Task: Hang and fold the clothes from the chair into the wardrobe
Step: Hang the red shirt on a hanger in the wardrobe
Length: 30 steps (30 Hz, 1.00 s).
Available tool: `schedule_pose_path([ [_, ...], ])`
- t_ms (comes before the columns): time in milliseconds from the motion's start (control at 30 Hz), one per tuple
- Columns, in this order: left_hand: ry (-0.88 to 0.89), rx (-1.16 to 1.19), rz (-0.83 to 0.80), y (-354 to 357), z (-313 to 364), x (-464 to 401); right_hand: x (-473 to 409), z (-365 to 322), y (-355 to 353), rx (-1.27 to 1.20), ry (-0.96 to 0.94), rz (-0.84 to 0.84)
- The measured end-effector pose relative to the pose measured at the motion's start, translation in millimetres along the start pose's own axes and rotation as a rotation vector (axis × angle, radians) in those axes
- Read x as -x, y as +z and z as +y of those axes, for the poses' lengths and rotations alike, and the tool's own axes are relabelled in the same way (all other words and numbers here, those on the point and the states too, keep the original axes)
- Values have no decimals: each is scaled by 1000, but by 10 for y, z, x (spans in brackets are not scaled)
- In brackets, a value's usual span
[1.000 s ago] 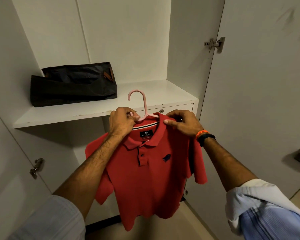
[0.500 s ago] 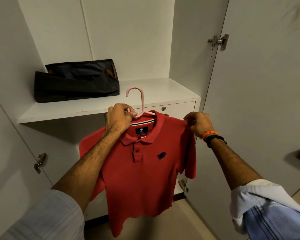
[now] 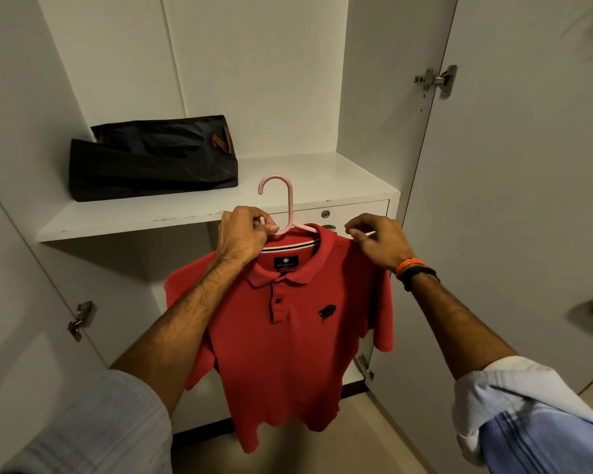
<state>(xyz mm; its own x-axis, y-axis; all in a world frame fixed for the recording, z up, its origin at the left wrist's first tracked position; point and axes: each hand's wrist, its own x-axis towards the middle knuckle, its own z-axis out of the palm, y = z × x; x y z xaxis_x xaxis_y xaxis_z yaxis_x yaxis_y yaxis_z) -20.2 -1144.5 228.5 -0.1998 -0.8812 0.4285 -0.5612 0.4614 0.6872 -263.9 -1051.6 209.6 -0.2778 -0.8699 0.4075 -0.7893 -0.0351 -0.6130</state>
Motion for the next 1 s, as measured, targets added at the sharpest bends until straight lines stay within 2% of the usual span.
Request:
schedule_pose_path([
  [100,18,13,-10,6,33,-4,-29,-161,117,-38,-98,-112],
  [200,34,0,-36,7,61,-9,-92,-245,246,-69,-122,-155],
  [533,54,65,-142,-148,-154,-5,-186,-290,435,-111,-131,-70],
  [667,80,-91,-194,-188,-373,19,-218,-259,371,-148,-103,-69],
  [1000,44,-98,-64,-5,-387,-7,-223,-226,369,-106,-82,-29],
])
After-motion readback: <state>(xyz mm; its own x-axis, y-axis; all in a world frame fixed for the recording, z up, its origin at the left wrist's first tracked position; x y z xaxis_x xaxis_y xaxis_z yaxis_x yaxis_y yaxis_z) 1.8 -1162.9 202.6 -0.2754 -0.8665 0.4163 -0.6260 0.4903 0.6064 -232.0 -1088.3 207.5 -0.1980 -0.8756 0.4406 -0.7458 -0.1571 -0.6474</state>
